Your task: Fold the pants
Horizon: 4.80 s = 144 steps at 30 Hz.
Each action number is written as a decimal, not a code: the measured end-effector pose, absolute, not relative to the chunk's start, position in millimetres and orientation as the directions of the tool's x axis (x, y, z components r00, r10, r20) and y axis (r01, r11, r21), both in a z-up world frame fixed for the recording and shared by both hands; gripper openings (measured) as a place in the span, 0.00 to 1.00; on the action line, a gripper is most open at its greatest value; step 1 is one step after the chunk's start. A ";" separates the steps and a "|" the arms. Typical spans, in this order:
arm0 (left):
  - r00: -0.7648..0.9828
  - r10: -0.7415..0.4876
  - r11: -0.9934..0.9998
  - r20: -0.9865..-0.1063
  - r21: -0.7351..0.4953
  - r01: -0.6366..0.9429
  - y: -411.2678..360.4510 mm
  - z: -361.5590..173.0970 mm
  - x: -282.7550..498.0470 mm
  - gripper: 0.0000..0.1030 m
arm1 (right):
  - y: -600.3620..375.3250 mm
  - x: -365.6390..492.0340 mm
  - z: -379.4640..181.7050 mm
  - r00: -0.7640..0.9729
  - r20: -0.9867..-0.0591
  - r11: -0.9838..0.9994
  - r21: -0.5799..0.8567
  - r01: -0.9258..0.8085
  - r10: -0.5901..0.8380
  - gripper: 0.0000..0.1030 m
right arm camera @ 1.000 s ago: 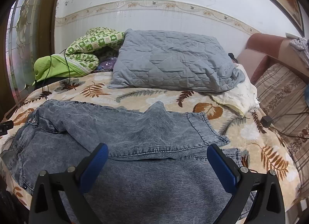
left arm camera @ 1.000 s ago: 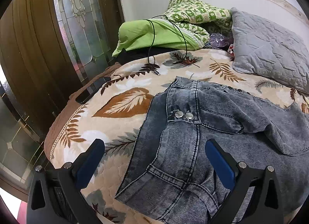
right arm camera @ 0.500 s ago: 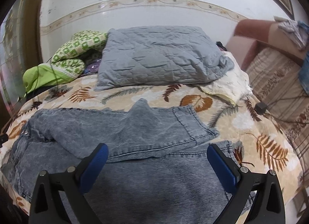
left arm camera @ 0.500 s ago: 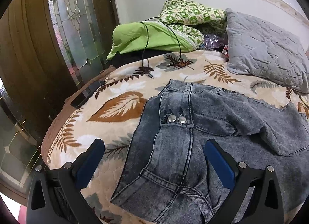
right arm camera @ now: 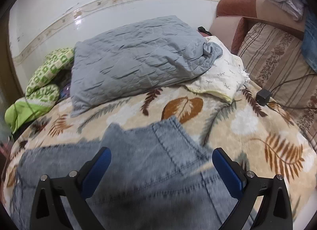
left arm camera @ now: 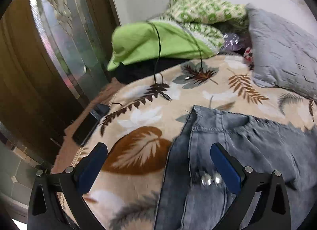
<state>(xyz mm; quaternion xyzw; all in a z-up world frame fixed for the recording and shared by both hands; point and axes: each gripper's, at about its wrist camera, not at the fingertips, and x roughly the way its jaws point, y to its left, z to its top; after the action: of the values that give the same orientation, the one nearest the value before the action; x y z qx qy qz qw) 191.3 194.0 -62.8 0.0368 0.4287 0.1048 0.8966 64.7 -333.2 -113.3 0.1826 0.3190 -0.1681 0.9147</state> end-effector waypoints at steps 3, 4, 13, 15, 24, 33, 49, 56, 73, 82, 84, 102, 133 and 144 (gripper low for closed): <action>0.553 0.191 0.981 -0.811 0.134 -0.143 197.7 -73.3 225.3 1.00 | -349.4 86.7 -121.4 0.728 -0.660 0.860 0.250 0.445 -0.185 1.00; 0.530 0.171 0.984 -0.831 0.119 -0.130 197.0 -77.7 239.3 1.00 | -355.4 94.1 -124.6 0.724 -0.666 0.856 0.257 0.450 -0.181 1.00; 0.406 0.100 0.994 -0.909 0.071 -0.085 175.0 -113.4 313.5 0.99 | -418.6 146.0 -154.0 0.709 -0.700 0.823 0.347 0.450 -0.092 1.00; 0.392 0.101 0.994 -0.914 0.075 -0.080 169.3 -119.9 325.3 0.93 | -431.6 155.1 -163.5 0.702 -0.709 0.819 0.363 0.444 -0.066 1.00; 0.279 -0.037 0.997 -0.960 -0.054 -0.054 155.2 -156.5 348.6 0.41 | -432.3 199.9 -184.5 0.664 -0.748 0.848 0.339 0.406 -0.019 0.96; 0.317 -0.076 0.993 -0.945 -0.099 -0.058 151.3 -157.8 340.3 0.17 | -415.6 220.7 -224.8 0.541 -0.839 0.889 0.282 0.362 0.046 0.67; 0.523 -0.167 0.974 -0.836 -0.221 -0.042 163.6 -87.1 296.1 0.04 | -426.7 183.2 -153.2 0.728 -0.680 0.848 0.434 0.306 0.086 0.08; 0.542 -0.165 0.979 -0.824 -0.205 -0.014 150.9 -81.9 281.6 0.04 | -443.2 195.8 -203.5 0.632 -0.755 0.780 0.497 0.380 0.173 0.09; 0.495 -0.096 0.991 -0.864 -0.128 -0.032 146.8 -108.1 299.9 0.04 | -434.4 229.9 -230.2 0.593 -0.782 0.808 0.470 0.357 0.193 0.59; 0.500 -0.106 0.983 -0.859 -0.168 -0.080 156.3 -104.2 303.2 0.04 | -427.2 231.1 -220.3 0.589 -0.791 0.866 0.403 0.297 0.166 0.15; 0.516 -0.115 0.980 -0.849 -0.181 -0.078 157.5 -97.4 300.0 0.04 | -430.8 224.6 -207.7 0.627 -0.754 0.847 0.452 0.280 0.195 0.15; 0.731 -0.295 0.915 -0.615 -0.402 0.031 220.2 -8.8 177.2 0.04 | -453.0 56.9 -103.0 0.907 -0.404 0.748 0.637 0.187 0.117 0.14; 0.629 -0.357 0.929 -0.691 -0.335 0.159 202.1 -93.3 7.8 0.07 | -454.7 -123.2 -170.1 0.732 -0.666 0.708 0.587 0.393 0.145 0.67; 0.503 -0.371 0.917 -0.780 -0.225 0.329 85.3 -133.4 17.6 0.23 | -459.4 -0.1 -190.1 0.573 -0.800 0.783 0.467 0.411 0.177 0.66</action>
<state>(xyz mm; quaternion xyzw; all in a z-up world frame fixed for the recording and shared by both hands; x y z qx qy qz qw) 17.6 85.3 -133.4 -0.0234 0.4557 -0.2020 0.8666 -0.1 -459.4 -190.1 0.3219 0.4566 -0.0710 0.8263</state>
